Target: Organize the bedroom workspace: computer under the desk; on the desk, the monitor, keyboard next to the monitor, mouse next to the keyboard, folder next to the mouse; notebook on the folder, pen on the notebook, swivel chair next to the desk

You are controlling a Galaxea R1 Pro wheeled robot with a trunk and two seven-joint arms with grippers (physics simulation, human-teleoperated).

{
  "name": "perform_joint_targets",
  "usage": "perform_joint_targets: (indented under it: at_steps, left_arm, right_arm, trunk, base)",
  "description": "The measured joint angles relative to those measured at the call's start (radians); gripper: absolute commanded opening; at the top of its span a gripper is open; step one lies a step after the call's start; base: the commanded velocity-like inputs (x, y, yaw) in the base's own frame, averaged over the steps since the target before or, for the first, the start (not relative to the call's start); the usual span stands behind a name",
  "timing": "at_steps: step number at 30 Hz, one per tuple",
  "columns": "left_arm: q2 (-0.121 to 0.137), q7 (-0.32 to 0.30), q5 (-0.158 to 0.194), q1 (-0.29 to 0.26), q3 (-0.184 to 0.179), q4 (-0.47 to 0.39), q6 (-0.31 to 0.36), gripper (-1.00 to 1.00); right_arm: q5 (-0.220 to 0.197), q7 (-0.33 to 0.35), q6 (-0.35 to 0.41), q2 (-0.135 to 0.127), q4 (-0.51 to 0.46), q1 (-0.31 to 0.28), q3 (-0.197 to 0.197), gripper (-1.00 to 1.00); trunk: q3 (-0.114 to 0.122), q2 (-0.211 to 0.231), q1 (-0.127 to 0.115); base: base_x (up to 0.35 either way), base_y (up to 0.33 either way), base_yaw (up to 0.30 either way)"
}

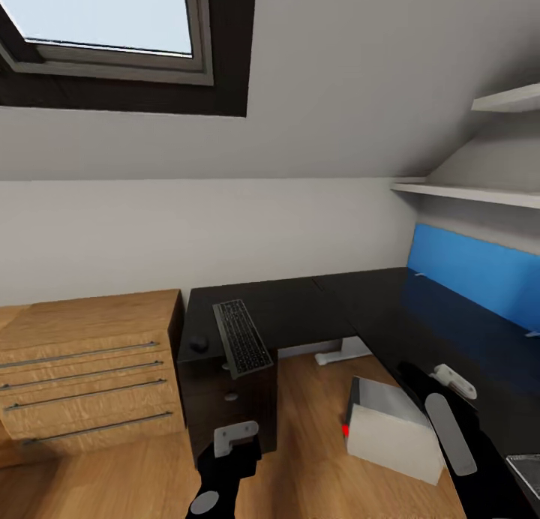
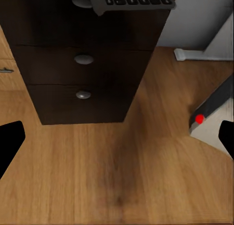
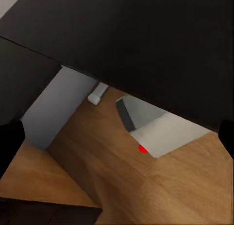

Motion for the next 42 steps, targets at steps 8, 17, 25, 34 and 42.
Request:
perform_joint_targets:
  at_steps: [8, 17, 25, 34, 42]
  left_arm:
    - [0.001, 0.001, 0.000, 0.000, -0.002, -0.001, -0.002, 1.00]
    - [0.002, 0.001, 0.000, 0.000, -0.002, -0.004, -0.002, 1.00]
    - [0.010, 0.009, -0.001, 0.000, -0.002, -0.024, -0.004, 1.00]
    - [0.026, 0.025, 0.000, 0.000, -0.014, -0.042, -0.005, 1.00]
    - [0.028, 0.026, 0.000, 0.000, -0.016, -0.053, -0.004, 1.00]
  right_arm:
    - [0.000, -0.001, -0.060, -0.002, 0.038, 0.000, -0.005, 1.00]
    - [0.000, -0.002, -0.135, -0.025, 0.092, 0.000, -0.010, 1.00]
    - [0.000, -0.001, -0.246, -0.045, 0.144, 0.000, -0.010, 1.00]
    - [0.031, 0.000, -0.363, -0.055, 0.209, 0.000, -0.010, 1.00]
    - [0.081, 0.004, -0.399, -0.052, 0.235, 0.000, 0.004, 1.00]
  trunk:
    - [0.000, 0.000, 0.000]
    - [0.000, 0.000, 0.000]
    - [0.000, 0.000, 0.000]
    - [0.000, 0.000, 0.000]
    - [0.000, 0.000, 0.000]
  base:
    - [0.000, 0.000, -0.300]
    - [0.000, 0.000, -0.300]
    - [0.000, 0.000, -0.300]
    - [0.000, 0.000, -0.300]
    - [0.000, 0.000, -0.159]
